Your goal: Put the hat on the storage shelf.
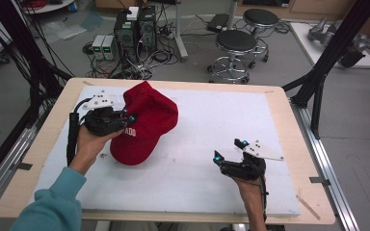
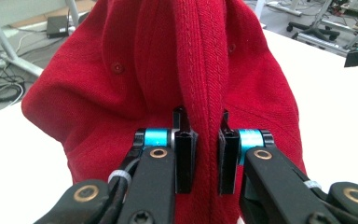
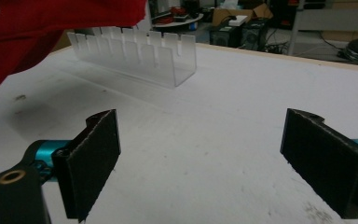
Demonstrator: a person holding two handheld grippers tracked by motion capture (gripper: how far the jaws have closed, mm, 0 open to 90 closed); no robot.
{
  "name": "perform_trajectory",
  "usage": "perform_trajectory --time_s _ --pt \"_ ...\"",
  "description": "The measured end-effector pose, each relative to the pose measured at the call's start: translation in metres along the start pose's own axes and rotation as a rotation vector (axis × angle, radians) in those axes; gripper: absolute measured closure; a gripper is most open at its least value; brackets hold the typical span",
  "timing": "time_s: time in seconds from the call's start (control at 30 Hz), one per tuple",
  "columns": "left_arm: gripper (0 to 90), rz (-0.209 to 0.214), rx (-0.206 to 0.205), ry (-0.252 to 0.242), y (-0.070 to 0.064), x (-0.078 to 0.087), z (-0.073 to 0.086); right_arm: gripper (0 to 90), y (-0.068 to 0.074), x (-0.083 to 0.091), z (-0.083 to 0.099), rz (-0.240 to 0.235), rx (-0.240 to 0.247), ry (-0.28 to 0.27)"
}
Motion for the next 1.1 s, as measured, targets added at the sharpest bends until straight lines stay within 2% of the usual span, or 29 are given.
perform_trajectory --time_s 0.27,0.43,0.6,0.8,0.93,1.03,1.1 --pt "81.6 0.013 0.005 -0.051 -0.008 0.005 -0.010 10.8 0.032 -0.009 -0.014 -0.086 0.001 0.023" --pt "81.6 0.030 -0.003 -0.075 -0.016 0.008 -0.017 10.8 0.055 -0.017 -0.024 -0.156 0.000 0.062" --pt "81.6 0.048 -0.014 -0.088 -0.024 0.007 -0.022 14.2 0.082 -0.030 -0.034 -0.236 -0.002 0.067" --pt "81.6 0.068 -0.026 -0.086 -0.034 0.001 -0.023 17.4 0.111 -0.048 -0.036 -0.326 -0.036 0.092" --pt "81.6 0.074 -0.029 -0.099 -0.037 -0.001 -0.026 24.4 0.122 -0.056 -0.034 -0.404 -0.080 0.117" --pt "81.6 0.073 -0.030 -0.105 -0.038 -0.002 -0.027 23.8 0.125 -0.059 -0.033 -0.428 -0.110 0.130" --pt "81.7 0.076 -0.026 -0.109 -0.040 -0.004 -0.027 18.7 0.129 -0.062 -0.032 -0.451 -0.137 0.141"
Point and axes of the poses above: each handheld gripper's, and its own axes: x roughly backward along the jaws, z roughly out of its underside, y roughly to its left, the point moved 9 cm from there along -x, roughly forward along the jaws, and after that the axes turned 1 degree about -x, right-handed, at the moved point
